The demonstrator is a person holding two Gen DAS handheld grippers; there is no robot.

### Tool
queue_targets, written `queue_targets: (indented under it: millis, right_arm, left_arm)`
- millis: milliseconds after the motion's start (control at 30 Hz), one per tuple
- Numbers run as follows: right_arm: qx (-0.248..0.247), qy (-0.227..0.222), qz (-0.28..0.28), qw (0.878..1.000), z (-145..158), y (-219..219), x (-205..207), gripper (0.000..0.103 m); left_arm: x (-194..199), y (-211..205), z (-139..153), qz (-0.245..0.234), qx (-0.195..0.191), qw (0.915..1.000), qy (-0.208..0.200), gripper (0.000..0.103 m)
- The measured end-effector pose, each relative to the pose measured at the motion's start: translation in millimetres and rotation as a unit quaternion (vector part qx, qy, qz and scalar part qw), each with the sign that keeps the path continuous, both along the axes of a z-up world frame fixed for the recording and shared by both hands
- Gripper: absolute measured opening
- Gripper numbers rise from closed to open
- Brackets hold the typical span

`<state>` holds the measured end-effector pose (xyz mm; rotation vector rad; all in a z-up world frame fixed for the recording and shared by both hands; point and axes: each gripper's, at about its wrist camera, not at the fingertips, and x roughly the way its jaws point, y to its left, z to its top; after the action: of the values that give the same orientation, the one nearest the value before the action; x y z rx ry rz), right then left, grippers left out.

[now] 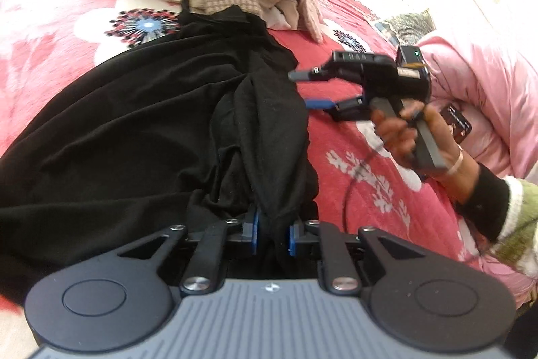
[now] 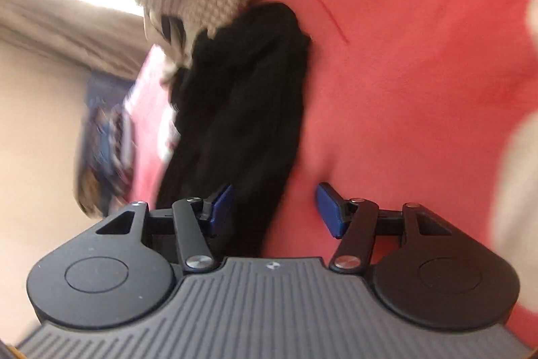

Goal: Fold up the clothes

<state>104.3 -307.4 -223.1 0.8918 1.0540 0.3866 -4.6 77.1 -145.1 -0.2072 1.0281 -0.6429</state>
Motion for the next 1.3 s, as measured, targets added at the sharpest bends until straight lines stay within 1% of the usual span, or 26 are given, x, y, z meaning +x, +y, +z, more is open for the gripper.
queue_targets:
  millis: [33,67,100,167,300,367,400,433,467,533,600,633,700,733,800,833,900,933,1000,1067,1100,1133,1167,1233,1267,1300]
  right_arm:
    - [0.014,-0.005,0.003,1.000,0.2,2.3,5.7,0.031]
    - [0.033,-0.009,0.008,0.999,0.9,5.5,9.7,0.017]
    - [0.055,-0.014,0.015,0.998,1.9,9.4,12.2,0.013]
    - [0.073,-0.033,0.036,0.996,12.8,24.8,21.2,0.009]
    - [0.088,-0.077,0.092,0.989,40.0,67.9,45.9,0.008]
    - [0.079,-0.096,0.130,0.984,55.1,99.9,65.6,0.008]
    - [0.071,-0.100,0.149,0.981,59.9,118.0,73.7,0.008]
    - [0.062,-0.101,0.165,0.979,60.7,137.8,81.3,0.008]
    - [0.053,-0.101,0.182,0.977,61.6,157.6,89.0,0.011]
    - [0.021,-0.088,0.210,0.974,55.0,190.6,101.3,0.014]
    - [-0.011,-0.066,0.230,0.971,45.2,216.8,111.2,0.022]
    - [-0.009,-0.052,0.232,0.971,40.8,219.3,113.9,0.023]
    - [0.014,-0.039,0.230,0.972,37.2,214.0,117.1,0.027]
    - [0.032,-0.046,0.226,0.973,40.2,205.1,115.4,0.028]
    - [0.064,-0.072,0.219,0.971,53.6,180.0,109.3,0.034]
    - [0.075,-0.089,0.215,0.970,60.4,165.3,106.0,0.034]
    - [0.082,-0.132,0.200,0.968,73.5,133.9,93.8,0.044]
    - [0.065,-0.155,0.189,0.967,80.5,120.1,88.7,0.045]
    - [0.006,-0.199,0.172,0.965,93.7,96.8,78.5,0.045]
    - [-0.069,-0.232,0.157,0.957,102.1,79.7,67.9,0.046]
    - [-0.100,-0.242,0.153,0.953,103.8,72.8,63.4,0.046]
    - [-0.125,-0.246,0.153,0.949,102.4,69.3,59.7,0.046]
    - [-0.148,-0.249,0.154,0.945,100.1,68.0,55.9,0.046]
    - [-0.176,-0.258,0.168,0.935,92.6,72.5,50.0,0.046]
    - [-0.187,-0.263,0.177,0.930,88.4,75.8,47.4,0.046]
    - [-0.199,-0.268,0.185,0.924,84.3,79.0,44.7,0.046]
  left_arm:
    - [-1.8,6.5,0.5,0.004,-0.004,1.0000,0.002,0.016]
    - [-3.8,13.7,0.8,0.009,-0.008,0.9999,0.003,0.016]
    - [-6.2,21.4,0.8,0.016,-0.010,0.9998,0.004,0.016]
    - [-9.7,37.6,-0.5,0.032,-0.013,0.9994,0.011,0.016]
    - [-13.2,68.1,-8.6,0.074,-0.005,0.9963,0.043,0.016]
    - [-16.4,79.2,-11.3,0.090,0.007,0.9944,0.056,0.019]
    - [-18.9,83.7,-10.9,0.099,0.013,0.9934,0.057,0.025]
    - [-21.4,88.2,-10.5,0.107,0.019,0.9923,0.059,0.033]
    - [-23.6,91.8,-8.2,0.112,0.027,0.9918,0.055,0.035]
    - [-28.9,94.1,1.8,0.115,0.044,0.9920,0.030,0.048]
    - [-30.6,94.9,11.9,0.121,0.057,0.9910,-0.001,0.056]
    - [-31.2,95.0,17.5,0.124,0.061,0.9904,-0.015,0.058]
    - [-24.5,91.4,26.8,0.121,0.059,0.9902,-0.036,0.061]
    - [-17.7,85.3,29.3,0.110,0.060,0.9911,-0.046,0.063]
    - [-3.0,70.5,32.7,0.080,0.064,0.9926,-0.065,0.067]
    - [6.5,60.9,32.3,0.063,0.069,0.9930,-0.072,0.068]
    - [27.5,39.8,28.0,0.031,0.083,0.9925,-0.084,0.069]
    - [38.2,29.3,24.1,0.016,0.090,0.9918,-0.089,0.070]
    - [56.6,5.9,12.2,-0.005,0.116,0.9887,-0.094,0.070]
    - [70.1,-13.9,-1.1,-0.013,0.142,0.9852,-0.095,0.069]
    - [76.6,-22.8,-7.9,-0.016,0.155,0.9833,-0.095,0.066]
    - [81.2,-25.3,-12.5,-0.008,0.155,0.9836,-0.091,0.059]
    - [84.9,-24.9,-16.1,0.005,0.151,0.9849,-0.084,0.055]
    - [92.4,-23.9,-23.3,0.030,0.142,0.9869,-0.070,0.042]
    - [96.2,-23.5,-26.9,0.042,0.138,0.9875,-0.063,0.038]
    - [98.0,-21.9,-29.5,0.050,0.132,0.9885,-0.056,0.029]
